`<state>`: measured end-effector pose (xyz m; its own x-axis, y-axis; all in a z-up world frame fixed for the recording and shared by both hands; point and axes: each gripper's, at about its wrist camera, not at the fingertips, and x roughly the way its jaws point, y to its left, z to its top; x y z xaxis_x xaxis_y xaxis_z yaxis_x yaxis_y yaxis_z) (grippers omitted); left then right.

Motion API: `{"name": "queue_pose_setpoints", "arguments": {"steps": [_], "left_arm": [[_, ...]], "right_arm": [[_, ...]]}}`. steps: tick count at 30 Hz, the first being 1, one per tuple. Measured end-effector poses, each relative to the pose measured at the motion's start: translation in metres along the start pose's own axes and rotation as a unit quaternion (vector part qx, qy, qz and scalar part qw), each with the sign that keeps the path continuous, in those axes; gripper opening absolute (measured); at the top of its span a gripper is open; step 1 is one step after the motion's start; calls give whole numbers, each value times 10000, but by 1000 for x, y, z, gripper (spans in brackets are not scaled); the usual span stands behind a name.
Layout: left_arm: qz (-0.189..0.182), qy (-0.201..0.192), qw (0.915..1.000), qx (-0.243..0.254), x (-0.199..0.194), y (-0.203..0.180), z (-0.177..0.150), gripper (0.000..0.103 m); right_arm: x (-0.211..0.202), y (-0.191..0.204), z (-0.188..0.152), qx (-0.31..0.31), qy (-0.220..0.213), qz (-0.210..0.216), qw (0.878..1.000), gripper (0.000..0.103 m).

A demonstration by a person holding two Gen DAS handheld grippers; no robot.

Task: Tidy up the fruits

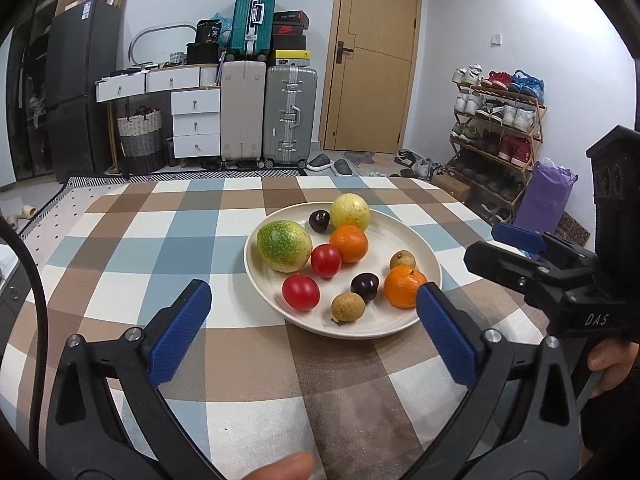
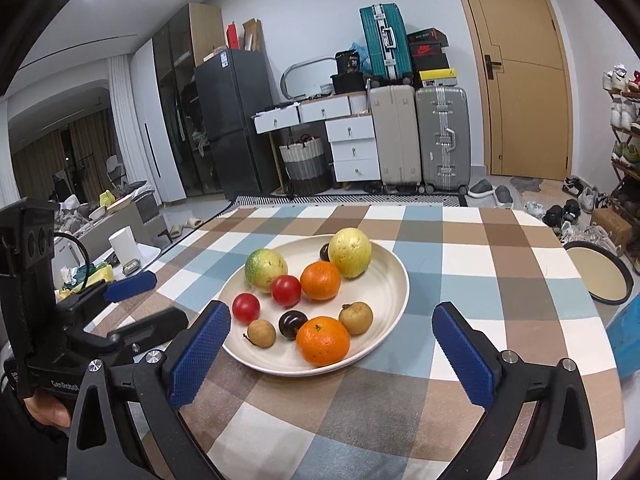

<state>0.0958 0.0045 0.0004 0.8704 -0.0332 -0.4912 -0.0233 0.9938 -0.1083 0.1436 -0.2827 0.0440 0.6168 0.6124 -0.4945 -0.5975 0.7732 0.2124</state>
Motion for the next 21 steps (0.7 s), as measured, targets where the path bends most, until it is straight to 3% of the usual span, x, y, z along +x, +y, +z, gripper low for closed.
{"name": "queue_pose_setpoints", "arguments": {"steps": [21], "left_arm": [[-8,40,10000,-6,2,0,-1,102]], "right_arm": [[-1,9,-2,-274,-39,-24,9996,103]]}}
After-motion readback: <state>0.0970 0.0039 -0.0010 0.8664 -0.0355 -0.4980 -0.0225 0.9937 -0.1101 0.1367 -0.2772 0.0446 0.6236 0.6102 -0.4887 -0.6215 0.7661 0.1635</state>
